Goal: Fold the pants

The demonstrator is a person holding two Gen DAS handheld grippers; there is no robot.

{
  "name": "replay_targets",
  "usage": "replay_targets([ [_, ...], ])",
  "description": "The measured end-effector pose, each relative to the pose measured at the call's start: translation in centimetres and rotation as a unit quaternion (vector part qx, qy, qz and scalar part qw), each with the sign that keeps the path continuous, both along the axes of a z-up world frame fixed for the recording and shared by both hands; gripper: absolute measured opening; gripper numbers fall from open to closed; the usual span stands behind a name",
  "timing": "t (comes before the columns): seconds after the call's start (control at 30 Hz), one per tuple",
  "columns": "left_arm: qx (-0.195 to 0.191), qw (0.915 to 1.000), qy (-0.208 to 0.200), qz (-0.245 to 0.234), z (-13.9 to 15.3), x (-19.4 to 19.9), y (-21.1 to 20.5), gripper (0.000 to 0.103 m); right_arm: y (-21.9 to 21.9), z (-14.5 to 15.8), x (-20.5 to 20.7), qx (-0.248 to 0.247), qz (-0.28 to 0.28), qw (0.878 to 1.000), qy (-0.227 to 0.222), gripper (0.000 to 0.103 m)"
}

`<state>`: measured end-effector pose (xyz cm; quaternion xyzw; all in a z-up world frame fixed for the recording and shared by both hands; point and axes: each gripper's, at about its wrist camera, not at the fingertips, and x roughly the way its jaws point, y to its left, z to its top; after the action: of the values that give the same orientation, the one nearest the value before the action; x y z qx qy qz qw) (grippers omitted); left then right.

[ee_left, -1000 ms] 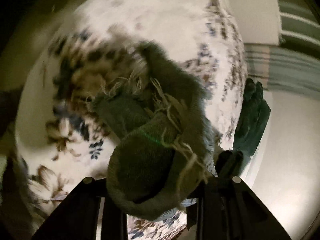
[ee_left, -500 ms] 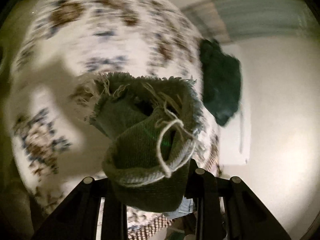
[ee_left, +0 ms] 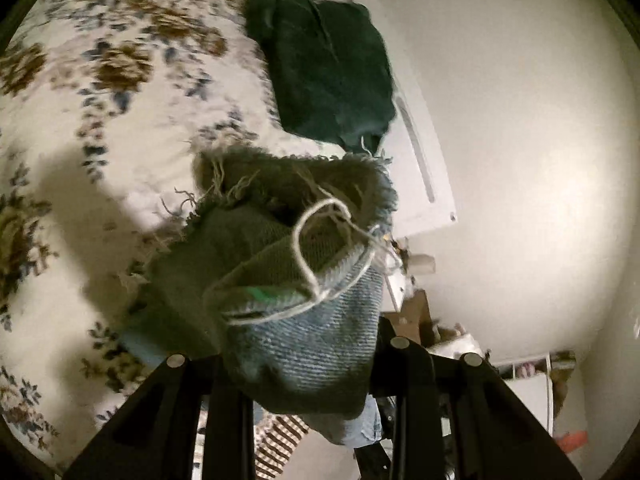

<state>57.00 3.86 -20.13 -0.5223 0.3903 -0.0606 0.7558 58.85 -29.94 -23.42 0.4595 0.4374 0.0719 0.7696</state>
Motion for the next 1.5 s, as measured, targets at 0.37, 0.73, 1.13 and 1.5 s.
replay_targets([
  [0.37, 0.000, 0.9952, -0.028, -0.093, -1.7, 8.7, -6.4, 0.024, -6.6, -0.6, 3.3, -0.042, -0.058, 0.997, -0.041, 0.015],
  [0.73, 0.042, 0.9857, 0.096, -0.132, -18.5, 4.0, -6.9, 0.025, -6.3, -18.2, -3.0, -0.031, -0.060, 0.996, 0.062, 0.015],
  [1.13, 0.056, 0.9814, 0.124, -0.136, -21.8, -0.9, -5.4, 0.029, -4.9, -21.0, -6.7, -0.046, -0.040, 0.995, 0.082, 0.016],
  [1.5, 0.232, 0.9430, 0.122, -0.205, -18.2, -2.3, -6.4, 0.050, -4.8, -19.8, -9.1, -0.126, 0.001, 0.982, 0.138, 0.031],
])
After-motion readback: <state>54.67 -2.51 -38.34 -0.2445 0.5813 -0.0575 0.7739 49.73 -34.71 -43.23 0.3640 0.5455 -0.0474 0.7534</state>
